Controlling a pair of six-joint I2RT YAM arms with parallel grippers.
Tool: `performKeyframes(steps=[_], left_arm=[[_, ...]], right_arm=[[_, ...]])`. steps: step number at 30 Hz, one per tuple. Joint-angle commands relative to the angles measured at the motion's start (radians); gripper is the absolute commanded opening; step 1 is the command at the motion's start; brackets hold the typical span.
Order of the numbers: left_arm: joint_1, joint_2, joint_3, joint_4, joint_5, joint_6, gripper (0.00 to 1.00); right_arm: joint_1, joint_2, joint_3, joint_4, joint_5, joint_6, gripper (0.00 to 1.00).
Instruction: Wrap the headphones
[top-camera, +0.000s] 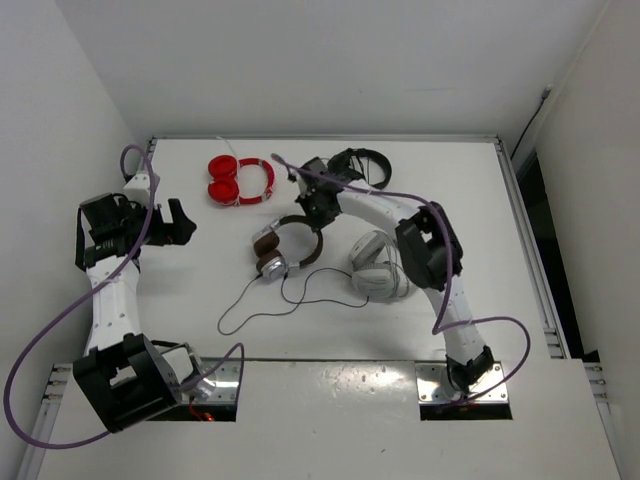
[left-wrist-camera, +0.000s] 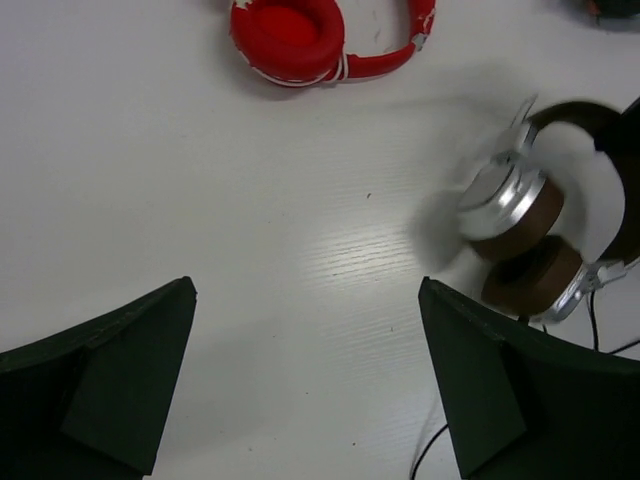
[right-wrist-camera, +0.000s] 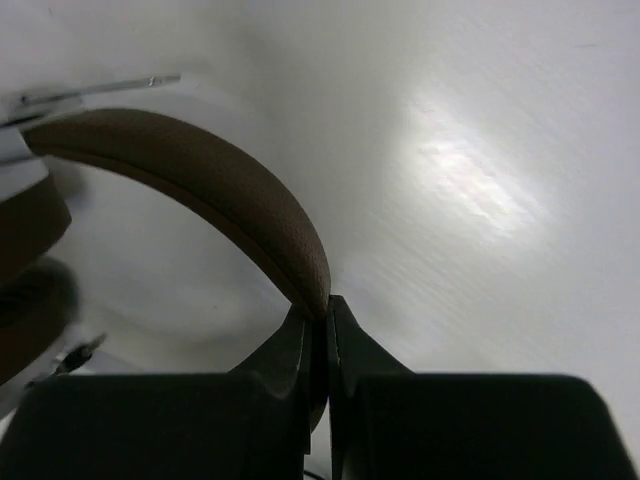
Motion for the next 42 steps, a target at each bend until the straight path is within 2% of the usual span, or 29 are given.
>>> performKeyframes(steps=[1, 6, 13, 17, 19, 21, 22, 26, 29, 34, 38, 42], left_arm=[[0.009, -0.043, 0.002, -0.005, 0.134, 0.067, 1.0], [0.009, -0.12, -0.06, -0.027, 0.177, 0.115, 1.0], [-0.035, -0.154, -0.127, -0.057, 0.286, 0.144, 1.0], [-0.07, -0.154, -0.208, -0.046, 0.448, 0.08, 1.0], [-0.13, -0.154, -0.233, 0.021, 0.449, -0.02, 1.0], [-0.173, -0.164, -0.271, 0.092, 0.423, -0.101, 1.0], [-0.198, -0.173, -0.284, 0.177, 0.41, -0.144, 1.0], [-0.363, -0.19, -0.343, 0.428, 0.314, -0.436, 0.97], [-0.477, -0.169, -0.402, 0.63, 0.22, -0.589, 0.97], [-0.561, -0.101, -0.388, 0.699, 0.131, -0.54, 0.97], [-0.643, -0.043, -0.388, 0.814, -0.019, -0.517, 0.85], [-0.719, 0.035, -0.408, 0.945, -0.107, -0.528, 0.8]], right_arm=[[-0.123, -0.206, 0.057, 0.09, -0.117, 0.048, 0.0], [-0.228, -0.302, 0.118, 0.115, -0.244, 0.148, 0.0], [-0.283, -0.439, 0.128, 0.166, -0.382, 0.304, 0.0], [-0.337, -0.476, 0.152, 0.186, -0.36, 0.459, 0.0], [-0.358, -0.5, 0.152, 0.186, -0.35, 0.497, 0.0], [-0.372, -0.516, 0.161, 0.186, -0.341, 0.543, 0.0], [-0.381, -0.516, 0.152, 0.196, -0.341, 0.557, 0.0], [-0.372, -0.536, 0.161, 0.196, -0.341, 0.593, 0.0], [-0.352, -0.536, 0.17, 0.206, -0.341, 0.593, 0.0], [-0.331, -0.557, 0.161, 0.215, -0.327, 0.593, 0.0], [-0.318, -0.589, 0.114, 0.241, -0.303, 0.579, 0.0], [-0.309, -0.609, 0.094, 0.241, -0.303, 0.579, 0.0]])
